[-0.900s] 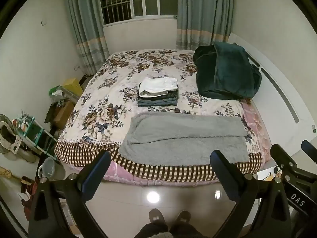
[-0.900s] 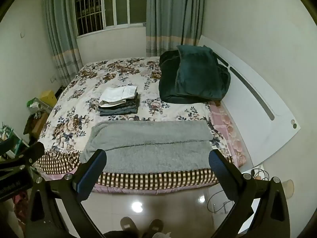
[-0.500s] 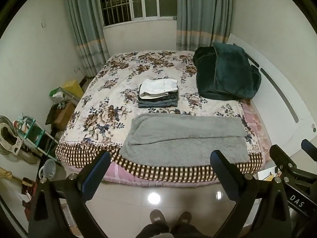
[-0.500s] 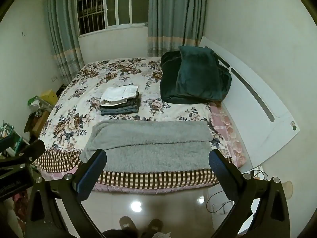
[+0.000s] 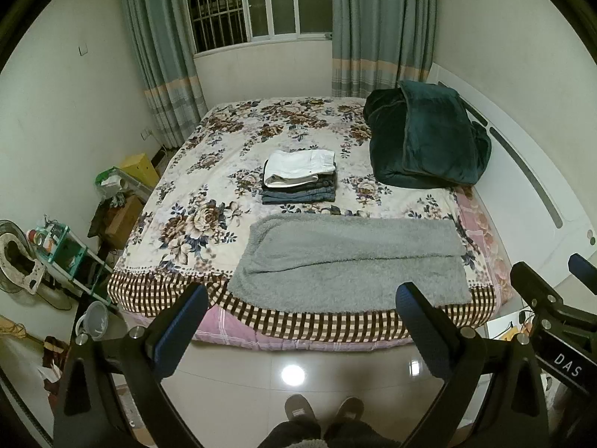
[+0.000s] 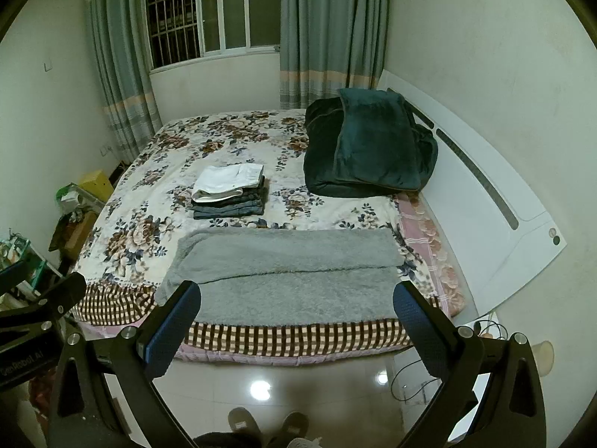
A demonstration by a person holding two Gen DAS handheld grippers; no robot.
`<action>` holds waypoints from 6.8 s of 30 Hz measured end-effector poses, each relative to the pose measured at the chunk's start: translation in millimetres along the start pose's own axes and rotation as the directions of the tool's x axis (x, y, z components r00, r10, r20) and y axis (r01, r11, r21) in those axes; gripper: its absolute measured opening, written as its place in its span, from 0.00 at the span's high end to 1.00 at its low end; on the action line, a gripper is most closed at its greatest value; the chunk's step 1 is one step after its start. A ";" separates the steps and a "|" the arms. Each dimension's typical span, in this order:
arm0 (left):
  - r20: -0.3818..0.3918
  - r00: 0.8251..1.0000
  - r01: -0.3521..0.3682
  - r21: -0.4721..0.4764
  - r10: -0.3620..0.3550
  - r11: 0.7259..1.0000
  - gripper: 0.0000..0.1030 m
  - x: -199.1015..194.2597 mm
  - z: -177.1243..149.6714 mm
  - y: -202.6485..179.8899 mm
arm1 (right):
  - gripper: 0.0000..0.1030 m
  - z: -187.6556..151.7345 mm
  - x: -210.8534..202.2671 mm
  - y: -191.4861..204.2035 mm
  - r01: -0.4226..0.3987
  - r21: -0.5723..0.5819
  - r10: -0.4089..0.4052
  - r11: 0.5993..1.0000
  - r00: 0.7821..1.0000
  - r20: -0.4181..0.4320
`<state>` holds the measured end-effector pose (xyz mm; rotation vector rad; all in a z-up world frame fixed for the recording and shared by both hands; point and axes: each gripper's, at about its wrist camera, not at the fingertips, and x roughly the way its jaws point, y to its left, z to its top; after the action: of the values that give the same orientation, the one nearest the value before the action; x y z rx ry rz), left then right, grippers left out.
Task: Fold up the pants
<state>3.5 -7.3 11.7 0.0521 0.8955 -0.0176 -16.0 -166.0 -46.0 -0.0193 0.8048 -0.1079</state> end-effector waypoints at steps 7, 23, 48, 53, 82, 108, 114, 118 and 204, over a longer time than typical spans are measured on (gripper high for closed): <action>0.007 1.000 -0.004 0.002 0.004 1.000 0.00 -0.8 -0.3 -0.8 | 0.00 -3.1 1.1 0.1 0.001 0.000 -0.001 1.000 1.000 0.003; 0.012 1.000 -0.002 0.004 0.001 1.000 0.00 -11.4 -1.4 3.2 | 0.00 0.0 -8.6 0.5 -0.001 0.001 0.001 1.000 1.000 0.004; 0.019 1.000 -0.001 0.002 0.001 1.000 0.00 -14.6 0.1 2.3 | 0.00 0.6 -19.5 2.9 -0.009 -0.003 0.009 1.000 1.000 0.010; 0.018 1.000 -0.001 0.002 0.001 1.000 0.00 -15.5 0.1 1.3 | 0.00 1.2 -23.0 4.6 -0.010 -0.004 0.011 1.000 1.000 0.013; -0.021 0.985 -0.173 -0.091 0.172 0.981 0.00 106.9 53.8 -35.3 | 0.00 53.4 123.5 -44.0 0.029 0.049 -0.024 0.998 0.995 -0.098; -0.625 0.779 -0.336 -0.331 0.062 0.882 0.00 660.7 143.2 36.9 | 0.00 101.4 768.4 -190.8 0.298 0.537 0.106 0.789 0.795 -0.597; -0.723 0.690 -0.418 -0.436 -0.034 0.797 0.00 795.2 113.9 60.2 | 0.00 60.1 921.5 -224.7 0.439 0.544 0.086 0.715 0.717 -0.692; -0.745 0.667 -0.479 -0.455 -0.025 0.751 0.07 841.4 91.8 70.9 | 0.00 32.4 980.4 -248.3 0.506 0.538 0.079 0.674 0.675 -0.734; -0.607 0.782 -0.446 -0.382 0.144 0.810 0.14 586.3 -159.7 76.0 | 0.95 -278.0 708.0 -374.3 0.165 0.943 0.223 0.290 0.946 -0.234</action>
<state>248.2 80.8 -542.7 -0.3131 1.4474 0.5781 237.6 -605.1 -725.4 1.2541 0.9631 -0.5842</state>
